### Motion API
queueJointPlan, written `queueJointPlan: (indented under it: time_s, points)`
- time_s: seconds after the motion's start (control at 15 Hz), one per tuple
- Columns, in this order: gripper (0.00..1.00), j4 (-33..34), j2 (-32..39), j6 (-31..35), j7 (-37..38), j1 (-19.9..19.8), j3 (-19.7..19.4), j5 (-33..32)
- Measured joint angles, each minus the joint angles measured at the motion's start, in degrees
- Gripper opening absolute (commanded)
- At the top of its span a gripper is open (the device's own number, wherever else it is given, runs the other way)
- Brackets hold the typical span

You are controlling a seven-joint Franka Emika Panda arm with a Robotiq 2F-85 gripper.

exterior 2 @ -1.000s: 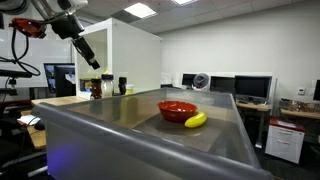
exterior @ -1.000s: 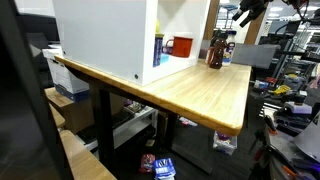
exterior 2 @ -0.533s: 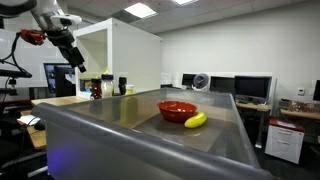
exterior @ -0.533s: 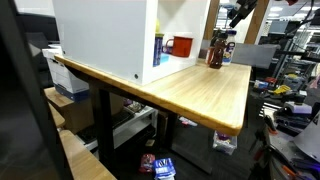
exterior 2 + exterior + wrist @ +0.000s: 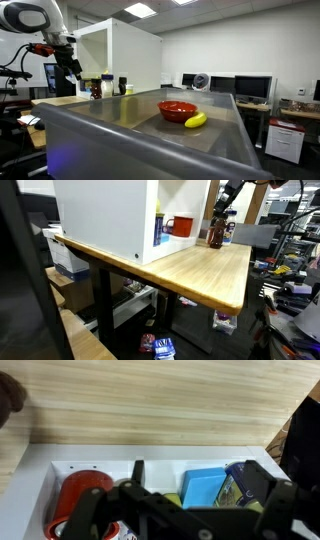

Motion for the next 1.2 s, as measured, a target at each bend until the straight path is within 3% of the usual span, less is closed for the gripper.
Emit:
queueJointPlan:
  time_s: [0.67,1.2]
  points:
    - [1.00,1.1,6.7,13.4,4.1,-1.3,1.3,2.0]
    - [1.00,1.2,8.0,18.0,10.2,-5.0,5.7,1.9]
